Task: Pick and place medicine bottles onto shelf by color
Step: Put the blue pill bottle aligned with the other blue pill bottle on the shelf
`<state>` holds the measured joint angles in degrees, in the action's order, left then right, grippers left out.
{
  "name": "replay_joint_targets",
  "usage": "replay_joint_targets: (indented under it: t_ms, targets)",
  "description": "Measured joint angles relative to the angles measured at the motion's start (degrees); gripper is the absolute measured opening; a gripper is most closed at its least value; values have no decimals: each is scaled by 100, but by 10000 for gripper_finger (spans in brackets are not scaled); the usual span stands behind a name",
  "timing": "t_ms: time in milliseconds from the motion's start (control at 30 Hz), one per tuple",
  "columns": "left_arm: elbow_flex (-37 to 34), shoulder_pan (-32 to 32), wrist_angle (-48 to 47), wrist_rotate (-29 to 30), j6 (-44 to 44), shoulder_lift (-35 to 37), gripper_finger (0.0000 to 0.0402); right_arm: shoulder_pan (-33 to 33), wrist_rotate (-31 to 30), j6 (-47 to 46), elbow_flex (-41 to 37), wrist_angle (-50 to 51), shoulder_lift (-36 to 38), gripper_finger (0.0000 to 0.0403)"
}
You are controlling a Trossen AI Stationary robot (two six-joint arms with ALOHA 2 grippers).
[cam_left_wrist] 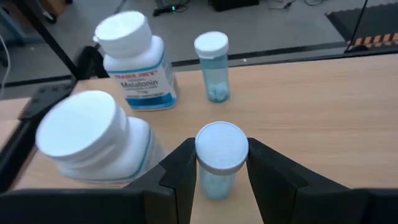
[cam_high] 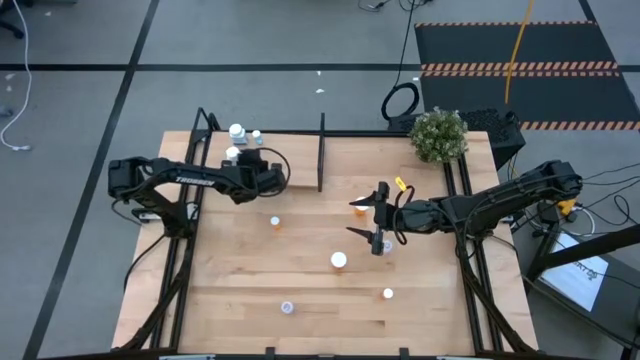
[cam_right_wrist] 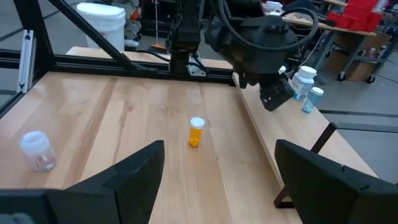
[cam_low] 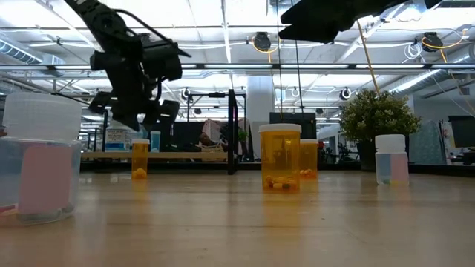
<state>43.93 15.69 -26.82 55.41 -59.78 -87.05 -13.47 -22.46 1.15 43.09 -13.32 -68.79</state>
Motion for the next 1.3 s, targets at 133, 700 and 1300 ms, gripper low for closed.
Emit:
replay_joint_targets:
  t_ms: [133, 700, 1300]
  targets:
    - [-138, 43, 163, 75, -53, 4, 133, 0, 2, 1, 0, 0, 0, 297]
    - [-145, 82, 484, 7, 147, 4, 133, 0, 2, 63, 0, -16, 0, 297]
    - [-149, 113, 514, -93, 171, 1, 156, 0, 0, 63, 0, -15, 0, 297]
